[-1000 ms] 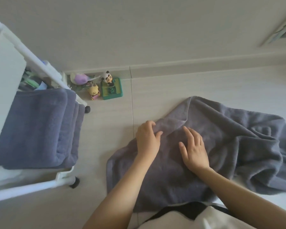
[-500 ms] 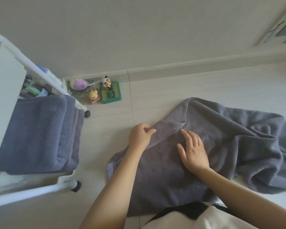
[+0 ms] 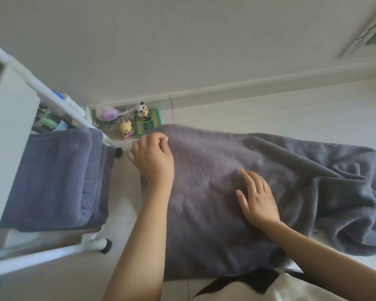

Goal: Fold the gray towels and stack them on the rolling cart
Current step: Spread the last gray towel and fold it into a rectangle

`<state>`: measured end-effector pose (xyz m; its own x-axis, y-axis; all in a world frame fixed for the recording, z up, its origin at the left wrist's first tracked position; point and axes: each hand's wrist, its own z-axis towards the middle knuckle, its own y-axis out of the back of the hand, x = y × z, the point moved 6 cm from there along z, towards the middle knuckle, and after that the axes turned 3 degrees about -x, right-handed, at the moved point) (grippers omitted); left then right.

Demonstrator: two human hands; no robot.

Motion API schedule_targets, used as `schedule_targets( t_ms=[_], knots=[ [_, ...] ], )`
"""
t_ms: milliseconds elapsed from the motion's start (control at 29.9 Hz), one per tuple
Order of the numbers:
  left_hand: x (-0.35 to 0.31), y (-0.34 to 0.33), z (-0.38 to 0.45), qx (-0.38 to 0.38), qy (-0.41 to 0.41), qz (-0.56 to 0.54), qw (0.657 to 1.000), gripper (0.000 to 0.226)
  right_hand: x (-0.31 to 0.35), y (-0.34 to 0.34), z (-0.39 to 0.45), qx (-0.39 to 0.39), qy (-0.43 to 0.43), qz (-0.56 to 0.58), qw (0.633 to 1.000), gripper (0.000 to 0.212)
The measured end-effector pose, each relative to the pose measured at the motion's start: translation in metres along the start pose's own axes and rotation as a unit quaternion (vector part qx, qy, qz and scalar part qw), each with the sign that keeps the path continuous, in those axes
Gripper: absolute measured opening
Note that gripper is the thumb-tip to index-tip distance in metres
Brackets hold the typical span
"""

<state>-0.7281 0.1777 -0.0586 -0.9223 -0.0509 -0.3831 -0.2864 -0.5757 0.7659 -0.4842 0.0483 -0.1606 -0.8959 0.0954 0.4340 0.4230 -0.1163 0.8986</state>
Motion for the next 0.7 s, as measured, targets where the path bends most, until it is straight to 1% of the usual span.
schedule_targets(
  t_ms=[33,100,234,301,368,435,502,602,702],
  knots=[
    [-0.001,-0.008,-0.003,0.03,0.006,0.025,0.999,0.021,-0.001,0.0,-0.001,0.003,0.0,-0.004,1.0,0.057],
    [-0.002,-0.025,-0.019,0.103,0.02,0.033,0.994,0.038,0.001,0.0,0.0,0.007,0.007,-0.012,1.0,0.056],
    [-0.013,-0.053,-0.074,0.198,-0.032,0.024,0.979,0.036,0.001,-0.002,0.004,0.016,0.014,-0.036,0.999,0.054],
    [-0.01,-0.064,-0.103,0.263,-0.051,0.046,0.962,0.048,0.001,-0.002,0.004,0.02,0.018,-0.052,0.998,0.055],
    [0.0,-0.072,-0.122,0.305,-0.067,0.084,0.946,0.06,0.002,-0.003,0.004,0.033,0.025,-0.07,0.997,0.059],
    [0.012,-0.076,-0.125,0.325,-0.072,0.124,0.935,0.065,0.003,-0.005,0.005,0.054,0.032,-0.089,0.994,0.064],
    [0.019,-0.08,-0.121,0.348,-0.051,0.147,0.925,0.069,0.002,-0.011,0.006,0.085,0.049,-0.109,0.989,0.065],
    [0.021,-0.081,-0.116,0.362,-0.024,0.149,0.92,0.071,0.003,-0.019,0.007,0.121,0.075,-0.134,0.981,0.065],
    [0.015,-0.075,-0.114,0.372,-0.017,0.129,0.919,0.073,0.002,-0.013,0.009,0.115,0.088,-0.096,0.985,0.064]
  ],
)
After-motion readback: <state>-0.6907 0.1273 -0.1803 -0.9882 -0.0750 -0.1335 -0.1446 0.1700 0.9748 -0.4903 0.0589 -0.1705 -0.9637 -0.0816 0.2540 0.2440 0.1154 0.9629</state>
